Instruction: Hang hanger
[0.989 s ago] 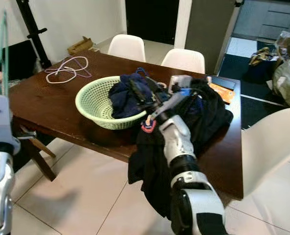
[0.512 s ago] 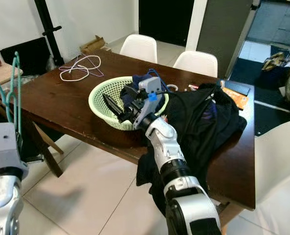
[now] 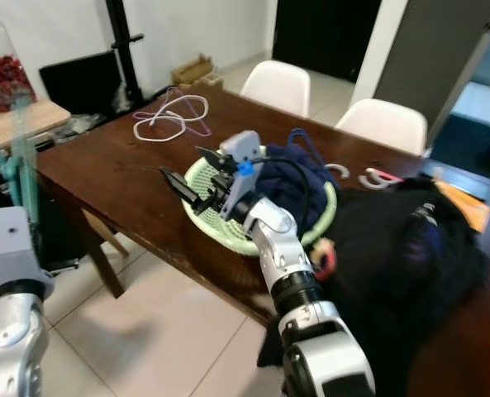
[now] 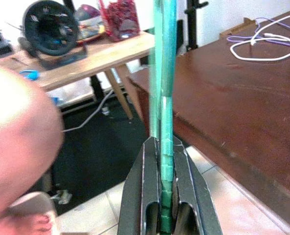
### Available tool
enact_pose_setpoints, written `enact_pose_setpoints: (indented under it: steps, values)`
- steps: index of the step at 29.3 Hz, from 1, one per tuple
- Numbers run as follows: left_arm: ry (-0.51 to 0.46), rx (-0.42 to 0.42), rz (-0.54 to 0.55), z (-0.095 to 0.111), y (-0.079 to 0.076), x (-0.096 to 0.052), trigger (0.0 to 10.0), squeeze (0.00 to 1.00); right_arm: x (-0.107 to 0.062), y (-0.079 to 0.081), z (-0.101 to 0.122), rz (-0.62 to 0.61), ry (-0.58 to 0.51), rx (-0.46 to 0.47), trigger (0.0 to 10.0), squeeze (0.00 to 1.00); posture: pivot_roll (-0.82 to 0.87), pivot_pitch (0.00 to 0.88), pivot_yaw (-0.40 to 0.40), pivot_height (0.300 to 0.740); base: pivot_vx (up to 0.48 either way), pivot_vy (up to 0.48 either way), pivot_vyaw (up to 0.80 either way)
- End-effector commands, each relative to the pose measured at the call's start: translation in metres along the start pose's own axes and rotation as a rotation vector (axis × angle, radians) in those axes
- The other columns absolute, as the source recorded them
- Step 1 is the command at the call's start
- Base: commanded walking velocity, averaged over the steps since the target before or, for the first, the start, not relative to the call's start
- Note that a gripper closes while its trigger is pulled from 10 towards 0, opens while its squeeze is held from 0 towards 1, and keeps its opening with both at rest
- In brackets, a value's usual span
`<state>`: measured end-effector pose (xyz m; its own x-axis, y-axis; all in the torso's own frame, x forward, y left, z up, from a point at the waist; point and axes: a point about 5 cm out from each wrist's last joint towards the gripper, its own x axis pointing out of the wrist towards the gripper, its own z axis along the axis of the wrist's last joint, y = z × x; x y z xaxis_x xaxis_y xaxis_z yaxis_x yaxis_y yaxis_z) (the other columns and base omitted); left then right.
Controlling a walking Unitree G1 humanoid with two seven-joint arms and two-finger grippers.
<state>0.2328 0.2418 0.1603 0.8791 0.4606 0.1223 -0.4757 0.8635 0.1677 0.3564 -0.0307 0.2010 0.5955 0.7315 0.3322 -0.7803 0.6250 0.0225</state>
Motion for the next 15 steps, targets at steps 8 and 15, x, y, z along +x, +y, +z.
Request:
enact_pose_setpoints:
  steps: [8,15]
  values:
    - [0.035,-0.034,-0.118,-0.009,-0.02,-0.005,10.0,0.0,0.008,0.004,0.001,-0.049,0.047,-0.006,10.0,0.0,0.2,0.0,-0.08,0.74,0.214,0.0,-0.09]
    - [0.105,-0.011,-0.392,-0.033,-0.055,-0.033,10.0,0.0,0.007,-0.011,0.009,-0.107,0.118,-0.093,10.0,0.0,0.19,0.0,-0.076,0.74,0.0,0.0,-0.8]
